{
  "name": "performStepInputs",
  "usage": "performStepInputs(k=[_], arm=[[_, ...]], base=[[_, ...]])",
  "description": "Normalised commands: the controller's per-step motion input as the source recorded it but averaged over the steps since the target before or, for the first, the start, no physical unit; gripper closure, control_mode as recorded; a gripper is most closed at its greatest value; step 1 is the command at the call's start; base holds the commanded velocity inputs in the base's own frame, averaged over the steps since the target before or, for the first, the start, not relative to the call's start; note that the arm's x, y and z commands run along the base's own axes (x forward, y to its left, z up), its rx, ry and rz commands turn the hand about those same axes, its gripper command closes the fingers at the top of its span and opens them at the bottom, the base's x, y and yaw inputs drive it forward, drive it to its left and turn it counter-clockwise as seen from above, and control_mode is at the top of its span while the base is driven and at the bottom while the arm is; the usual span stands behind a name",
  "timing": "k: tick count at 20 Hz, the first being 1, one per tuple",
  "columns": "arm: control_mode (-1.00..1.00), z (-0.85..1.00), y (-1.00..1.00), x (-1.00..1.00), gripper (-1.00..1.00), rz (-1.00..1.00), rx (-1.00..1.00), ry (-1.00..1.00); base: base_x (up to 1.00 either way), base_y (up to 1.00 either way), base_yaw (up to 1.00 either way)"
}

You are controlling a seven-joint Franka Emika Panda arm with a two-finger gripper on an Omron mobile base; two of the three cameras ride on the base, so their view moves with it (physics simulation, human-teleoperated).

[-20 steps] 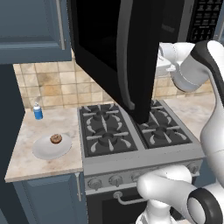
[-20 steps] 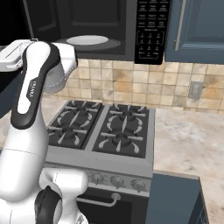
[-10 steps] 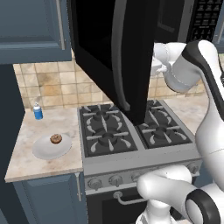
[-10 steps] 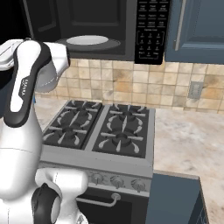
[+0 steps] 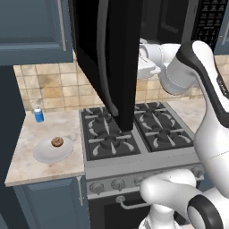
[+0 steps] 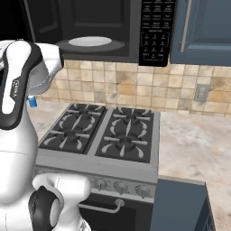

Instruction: Pick the mushroom from the counter and place it in the microwave. Then turn on the microwave.

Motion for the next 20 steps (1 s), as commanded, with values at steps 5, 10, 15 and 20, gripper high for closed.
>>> performStepInputs(k=[5,10,15,20], arm=[[-1.0,0.0,0.28,0.0,-1.0,0.0,0.0,0.0],[-1.0,0.0,0.27,0.0,-1.0,0.0,0.0,0.0],[-1.0,0.0,0.24,0.0,-1.0,0.0,0.0,0.0],[-1.0,0.0,0.21,0.0,-1.0,0.0,0.0,0.0]], base=[[0.0,0.0,0.0],[0.0,0.0,0.0],[0.0,0.0,0.0],[0.0,0.0,0.0]])
